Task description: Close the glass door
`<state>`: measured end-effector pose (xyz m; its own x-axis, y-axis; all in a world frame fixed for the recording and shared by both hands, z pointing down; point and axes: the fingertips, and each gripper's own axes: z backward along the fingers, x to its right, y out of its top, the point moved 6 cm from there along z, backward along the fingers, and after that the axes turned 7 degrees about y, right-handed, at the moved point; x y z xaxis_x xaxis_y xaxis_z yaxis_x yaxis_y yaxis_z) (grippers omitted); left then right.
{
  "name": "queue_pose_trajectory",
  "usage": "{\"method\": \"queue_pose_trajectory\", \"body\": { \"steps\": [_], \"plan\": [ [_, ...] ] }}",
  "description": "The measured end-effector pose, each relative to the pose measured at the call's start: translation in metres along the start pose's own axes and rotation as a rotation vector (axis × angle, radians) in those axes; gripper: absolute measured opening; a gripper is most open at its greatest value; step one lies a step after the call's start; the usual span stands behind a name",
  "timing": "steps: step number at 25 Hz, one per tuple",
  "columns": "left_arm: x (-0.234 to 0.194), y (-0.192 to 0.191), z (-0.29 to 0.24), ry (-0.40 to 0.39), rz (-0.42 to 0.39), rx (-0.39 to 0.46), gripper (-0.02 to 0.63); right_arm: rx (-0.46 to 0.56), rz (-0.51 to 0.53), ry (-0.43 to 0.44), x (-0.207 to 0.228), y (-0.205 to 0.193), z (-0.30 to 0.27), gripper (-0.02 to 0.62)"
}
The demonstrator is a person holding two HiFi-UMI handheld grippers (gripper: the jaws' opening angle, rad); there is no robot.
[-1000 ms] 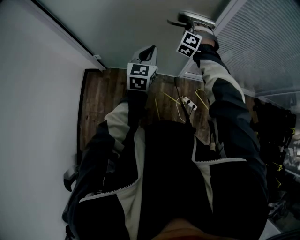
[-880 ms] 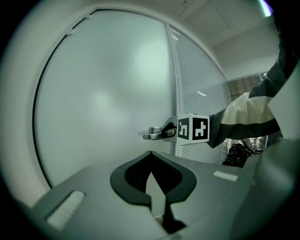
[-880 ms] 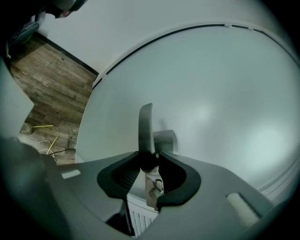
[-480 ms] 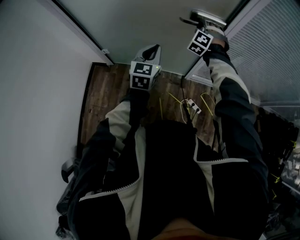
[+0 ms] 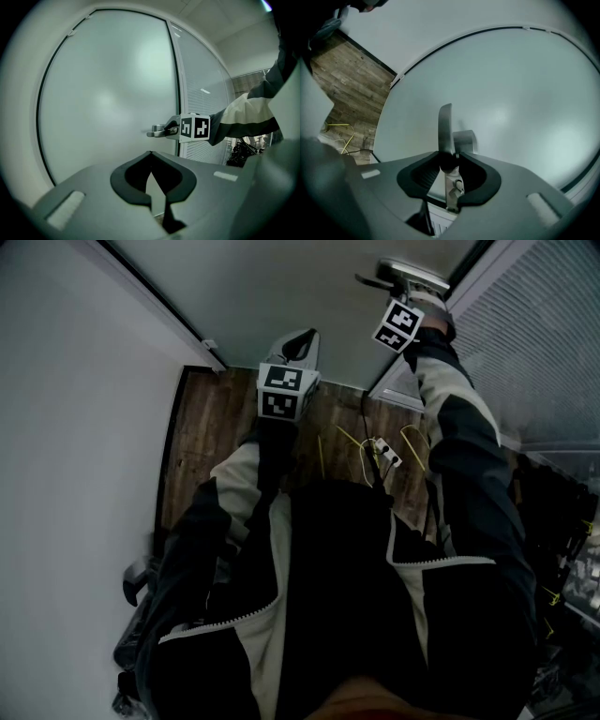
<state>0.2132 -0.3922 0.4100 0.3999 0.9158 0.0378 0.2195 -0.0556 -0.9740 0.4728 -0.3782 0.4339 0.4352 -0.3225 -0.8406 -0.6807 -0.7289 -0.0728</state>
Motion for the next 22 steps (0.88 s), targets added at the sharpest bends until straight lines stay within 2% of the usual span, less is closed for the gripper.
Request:
{"method": "queue_pose_trajectory", "body": {
  "steps": [4, 7, 11, 13, 16, 18, 20, 22],
  "plan": [
    [0.001, 0.004, -0.001, 0.000, 0.004, -0.005, 0.005, 0.010, -0.039, 0.024, 0.004, -0.002, -0.001, 0.129],
    [-0.001, 0.002, 0.000, 0.001, 0.011, -0.007, 0.005, 0.039, -0.127, 0.046, 0.004, -0.002, 0.002, 0.156],
    [-0.006, -0.004, 0.002, -0.002, 0.035, -0.003, 0.005, 0.112, -0.279, 0.051, 0.002, -0.001, 0.024, 0.158],
    [-0.008, -0.005, 0.002, -0.007, 0.054, -0.003, 0.005, 0.186, -0.414, 0.051, 0.000, -0.001, 0.046, 0.132],
    [-0.008, 0.000, 0.002, -0.029, 0.086, 0.008, 0.005, 0.345, -0.734, 0.061, -0.006, -0.005, 0.091, 0.008],
    [-0.010, 0.003, 0.003, -0.034, 0.098, 0.024, 0.005, 0.442, -0.901, 0.057, -0.015, -0.003, 0.124, 0.005],
    [-0.013, 0.005, 0.008, -0.028, 0.101, 0.038, 0.005, 0.514, -0.987, 0.042, -0.028, 0.003, 0.156, 0.005],
    [-0.017, 0.005, 0.012, -0.024, 0.103, 0.049, 0.005, 0.583, -1.083, 0.063, -0.045, 0.010, 0.178, 0.005]
  ]
}}
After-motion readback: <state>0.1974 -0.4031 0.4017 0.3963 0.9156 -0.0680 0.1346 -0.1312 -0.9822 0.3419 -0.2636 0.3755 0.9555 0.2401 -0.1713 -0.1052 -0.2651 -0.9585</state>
